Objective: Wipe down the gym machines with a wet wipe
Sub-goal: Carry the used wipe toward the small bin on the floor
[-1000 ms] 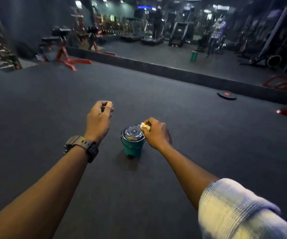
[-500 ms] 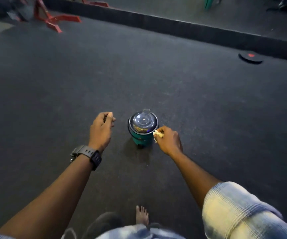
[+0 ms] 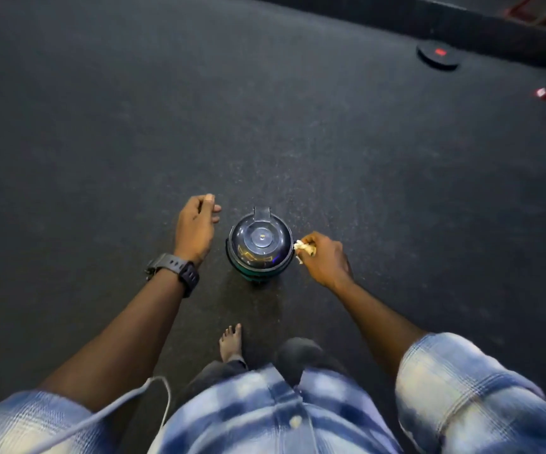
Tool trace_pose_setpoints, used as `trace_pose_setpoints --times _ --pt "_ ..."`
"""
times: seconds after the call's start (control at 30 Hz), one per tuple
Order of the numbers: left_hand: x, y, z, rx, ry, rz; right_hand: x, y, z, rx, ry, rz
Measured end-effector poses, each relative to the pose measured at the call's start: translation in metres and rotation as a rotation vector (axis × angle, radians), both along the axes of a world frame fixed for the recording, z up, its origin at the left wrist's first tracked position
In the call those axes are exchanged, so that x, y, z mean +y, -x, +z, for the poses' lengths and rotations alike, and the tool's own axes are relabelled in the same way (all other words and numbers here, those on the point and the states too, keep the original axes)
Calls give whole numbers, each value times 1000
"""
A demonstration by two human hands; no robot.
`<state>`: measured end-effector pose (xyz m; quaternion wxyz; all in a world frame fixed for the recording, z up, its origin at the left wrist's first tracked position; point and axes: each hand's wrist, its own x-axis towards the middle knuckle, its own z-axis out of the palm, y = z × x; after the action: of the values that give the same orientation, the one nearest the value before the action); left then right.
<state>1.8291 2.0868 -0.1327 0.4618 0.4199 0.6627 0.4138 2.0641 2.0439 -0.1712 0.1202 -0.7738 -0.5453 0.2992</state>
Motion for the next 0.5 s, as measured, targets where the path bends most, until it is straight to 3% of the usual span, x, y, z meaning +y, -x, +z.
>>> trace_pose_setpoints --times 0.5 --pt "104 18 7 -2 17 -137 96 23 -26 58 13 -67"
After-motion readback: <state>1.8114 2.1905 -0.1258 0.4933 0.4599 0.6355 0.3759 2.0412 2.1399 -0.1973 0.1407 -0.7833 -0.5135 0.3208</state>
